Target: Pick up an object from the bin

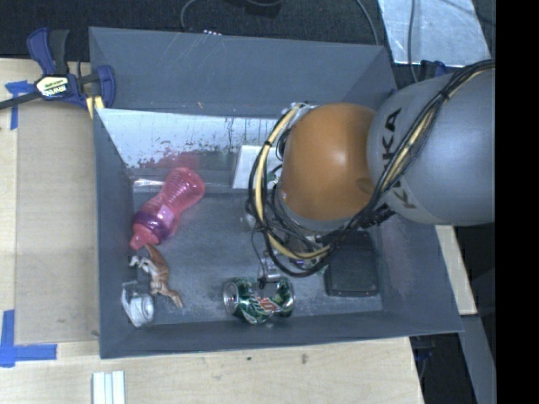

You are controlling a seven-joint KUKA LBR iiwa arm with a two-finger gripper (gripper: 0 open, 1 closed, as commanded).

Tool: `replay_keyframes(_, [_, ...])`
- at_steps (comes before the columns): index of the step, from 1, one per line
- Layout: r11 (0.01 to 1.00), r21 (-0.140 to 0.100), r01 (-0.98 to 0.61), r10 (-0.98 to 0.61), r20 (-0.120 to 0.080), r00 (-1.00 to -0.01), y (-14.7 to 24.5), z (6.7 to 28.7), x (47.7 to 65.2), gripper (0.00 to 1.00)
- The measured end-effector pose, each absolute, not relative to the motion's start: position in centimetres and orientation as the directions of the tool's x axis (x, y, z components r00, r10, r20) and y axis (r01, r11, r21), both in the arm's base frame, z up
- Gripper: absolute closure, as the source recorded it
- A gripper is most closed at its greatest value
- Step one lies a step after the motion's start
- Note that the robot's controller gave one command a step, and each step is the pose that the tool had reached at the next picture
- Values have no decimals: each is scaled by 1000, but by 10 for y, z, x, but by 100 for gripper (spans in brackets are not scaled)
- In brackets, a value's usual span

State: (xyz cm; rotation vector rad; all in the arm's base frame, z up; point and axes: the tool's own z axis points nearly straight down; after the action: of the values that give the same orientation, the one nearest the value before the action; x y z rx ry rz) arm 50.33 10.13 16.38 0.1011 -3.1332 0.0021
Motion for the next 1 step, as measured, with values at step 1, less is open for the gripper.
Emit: replay_keyframes(1, [981,0,-196,-196,-13,-981,92,154,502,0])
